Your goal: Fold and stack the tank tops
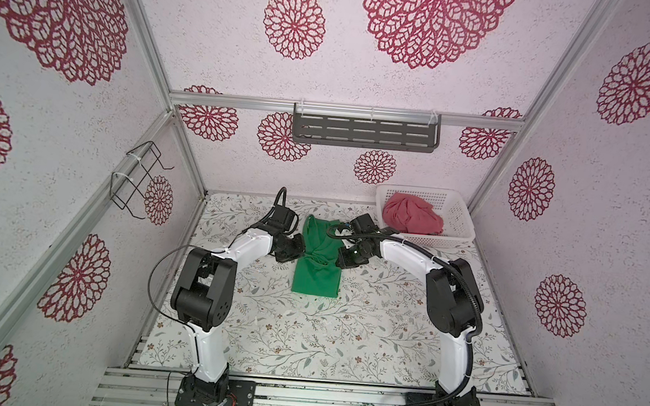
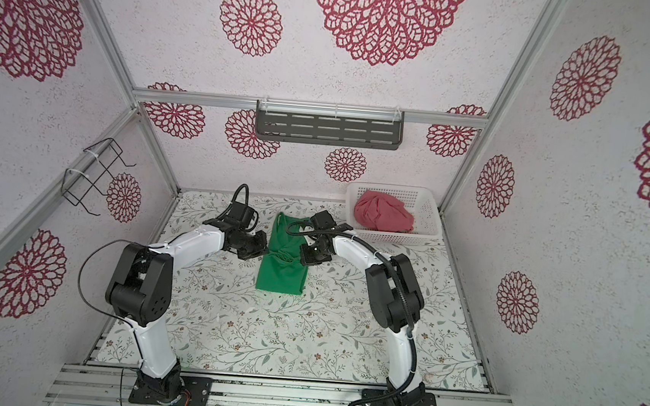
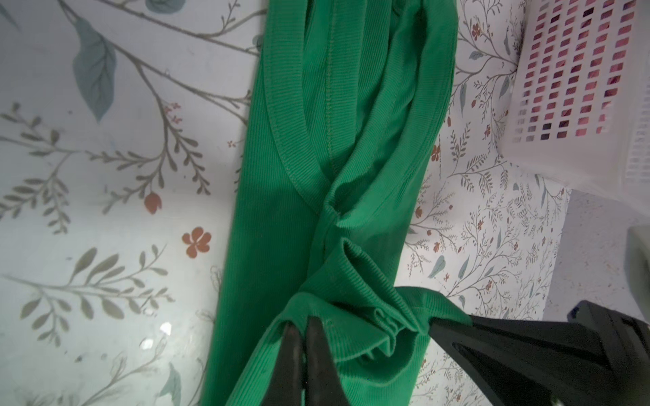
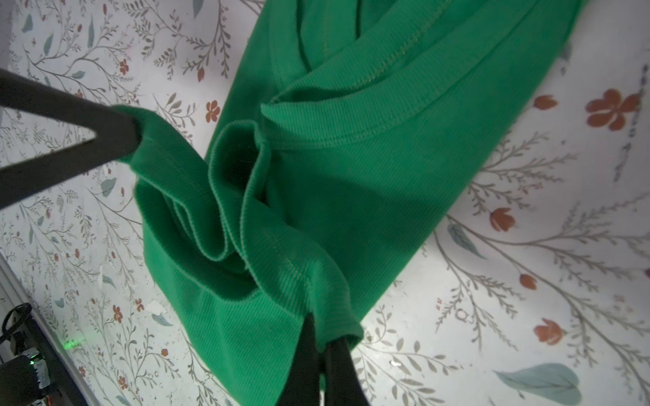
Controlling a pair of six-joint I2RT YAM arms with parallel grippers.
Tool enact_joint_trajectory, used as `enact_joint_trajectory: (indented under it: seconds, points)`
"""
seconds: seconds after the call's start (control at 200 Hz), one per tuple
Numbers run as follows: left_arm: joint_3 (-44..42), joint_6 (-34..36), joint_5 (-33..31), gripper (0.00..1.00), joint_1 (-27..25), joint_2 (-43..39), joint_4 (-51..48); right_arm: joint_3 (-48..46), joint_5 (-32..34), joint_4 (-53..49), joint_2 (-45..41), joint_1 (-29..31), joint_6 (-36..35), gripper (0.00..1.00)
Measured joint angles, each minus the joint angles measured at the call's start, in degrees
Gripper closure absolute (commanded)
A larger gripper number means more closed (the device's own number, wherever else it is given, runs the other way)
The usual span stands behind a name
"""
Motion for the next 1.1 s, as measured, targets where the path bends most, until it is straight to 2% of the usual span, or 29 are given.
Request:
enact_joint_trajectory:
  seconds: [0.045, 0.155, 0.175, 0.235, 0.265, 0.33, 0.405, 0.48, 0.555, 0.681, 0.736, 0.941, 1.101]
  points:
    - [0.68, 0.24, 0.28, 1.0, 0.35, 0.94, 0.28, 1.14, -0.09, -0.35, 0.87, -0.28, -0.09, 1.0]
    - [2.27, 0.72, 1.18, 1.0, 1.18, 3.78, 1.16, 4.15, -0.57, -0.81, 3.17, -1.11, -0.44, 0.88]
    - [2.71, 0.92, 1.36, 0.95, 1.36, 4.52, 1.53, 4.98, -0.81, -1.03, 3.78, -1.31, -0.79, 0.83]
    - [4.28, 1.99, 1.55, 0.65, 1.81, 6.88, 2.36, 7.67, -1.46, -0.79, 5.7, -2.1, -1.18, 0.68]
    - [5.31, 2.47, 1.57, 0.56, 2.03, 8.0, 2.8, 8.98, -1.55, -0.52, 6.62, -2.56, -1.14, 0.62]
    - [8.26, 4.11, 1.55, 0.45, 2.71, 10.12, 3.04, 12.94, -1.6, -0.44, 8.98, -3.98, -1.42, 0.53]
    - [11.13, 5.73, 1.18, 0.4, 3.72, 10.75, 2.89, 16.24, -0.94, -0.07, 10.34, -5.7, -1.66, 0.43]
    - [13.16, 7.21, -0.26, 0.41, 4.59, 9.64, 2.8, 16.74, 0.46, 0.22, 9.68, -7.13, -1.99, 0.42]
    - [13.22, 7.93, -1.44, 0.5, 5.11, 6.78, 2.47, 14.62, 2.32, 1.6, 7.54, -8.2, -1.88, 0.45]
    - [7.91, 6.38, -1.97, 0.56, 4.57, -0.24, 4.11, 2.19, 2.97, 6.84, -0.85, -8.07, 0.9, 0.59]
    - [5.35, 5.11, -1.88, 0.56, 3.06, -1.75, 5.22, -3.67, 2.78, 9.46, -4.37, -6.91, 2.73, 0.62]
    - [-2.32, 0.35, -0.96, 0.58, -3.63, 1.79, 9.07, -15.98, 1.46, 19.61, -7.43, 0.04, 9.66, 0.67]
    - [-5.64, -1.75, -1.09, 0.58, -5.79, 4.15, 9.92, -24.5, 0.42, 28.17, -7.87, 4.72, 15.67, 0.68]
